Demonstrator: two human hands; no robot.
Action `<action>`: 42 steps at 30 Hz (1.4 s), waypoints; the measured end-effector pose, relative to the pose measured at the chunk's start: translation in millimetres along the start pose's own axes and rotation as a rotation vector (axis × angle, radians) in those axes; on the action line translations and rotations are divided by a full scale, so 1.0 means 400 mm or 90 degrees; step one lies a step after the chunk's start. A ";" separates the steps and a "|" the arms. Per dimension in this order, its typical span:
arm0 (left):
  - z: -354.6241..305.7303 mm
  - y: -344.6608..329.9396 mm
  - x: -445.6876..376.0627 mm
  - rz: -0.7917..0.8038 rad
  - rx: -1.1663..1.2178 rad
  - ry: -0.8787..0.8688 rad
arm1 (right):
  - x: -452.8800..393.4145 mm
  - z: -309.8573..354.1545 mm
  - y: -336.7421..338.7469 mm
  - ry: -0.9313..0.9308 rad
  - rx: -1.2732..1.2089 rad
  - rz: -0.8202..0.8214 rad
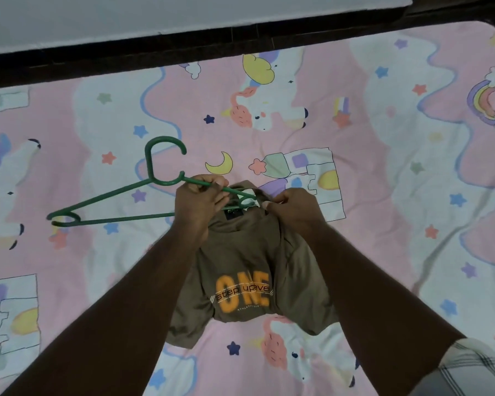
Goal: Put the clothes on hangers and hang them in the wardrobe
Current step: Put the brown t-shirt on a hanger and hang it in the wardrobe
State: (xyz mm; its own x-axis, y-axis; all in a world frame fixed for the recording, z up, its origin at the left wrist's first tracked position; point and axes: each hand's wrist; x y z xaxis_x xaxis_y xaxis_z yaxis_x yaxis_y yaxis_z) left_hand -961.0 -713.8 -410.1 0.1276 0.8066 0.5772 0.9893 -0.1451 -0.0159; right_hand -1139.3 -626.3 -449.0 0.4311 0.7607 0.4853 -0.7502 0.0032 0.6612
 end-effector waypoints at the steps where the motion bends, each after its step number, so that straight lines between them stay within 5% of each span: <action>1: 0.001 -0.002 0.001 -0.002 -0.002 -0.002 | -0.005 0.002 -0.005 0.000 -0.001 -0.001; 10: -0.010 -0.026 0.025 0.028 0.028 0.056 | 0.019 0.106 0.062 0.116 -0.189 -0.017; 14: -0.018 -0.043 0.036 0.062 0.079 0.112 | 0.032 0.158 0.080 0.186 -0.216 0.060; 18: -0.014 -0.044 0.035 0.079 0.114 0.149 | 0.028 0.115 0.115 0.194 -0.106 0.022; 24: -0.008 -0.046 0.052 0.106 0.117 0.193 | 0.048 0.099 0.082 0.202 -0.040 0.106; 28: 0.012 0.004 0.050 0.088 -0.079 0.097 | 0.040 0.105 0.074 0.209 -0.044 0.060; 35: 0.089 0.168 0.036 -0.108 -0.505 -0.104 | 0.027 0.049 0.083 0.166 0.005 0.023; 39: 0.090 0.182 0.023 -0.245 -0.639 -0.339 | 0.022 0.035 0.080 0.162 0.015 0.025; 42: 0.036 0.161 -0.009 -0.142 -0.788 -0.312 | 0.022 0.040 0.080 0.174 0.016 0.034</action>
State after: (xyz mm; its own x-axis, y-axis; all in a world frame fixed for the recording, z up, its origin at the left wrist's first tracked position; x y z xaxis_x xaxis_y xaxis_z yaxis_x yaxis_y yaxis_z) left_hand -896.9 -718.0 -424.8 0.2429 0.9628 0.1188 0.3122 -0.1935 0.9301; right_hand -1151.5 -629.9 -414.6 0.2375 0.9065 0.3491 -0.7542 -0.0544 0.6544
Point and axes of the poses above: each hand's wrist, its own x-axis away from the middle knuckle, its own y-axis out of the back of the hand, z = x × y, and after that the axes turned 4 degrees about -x, right-handed
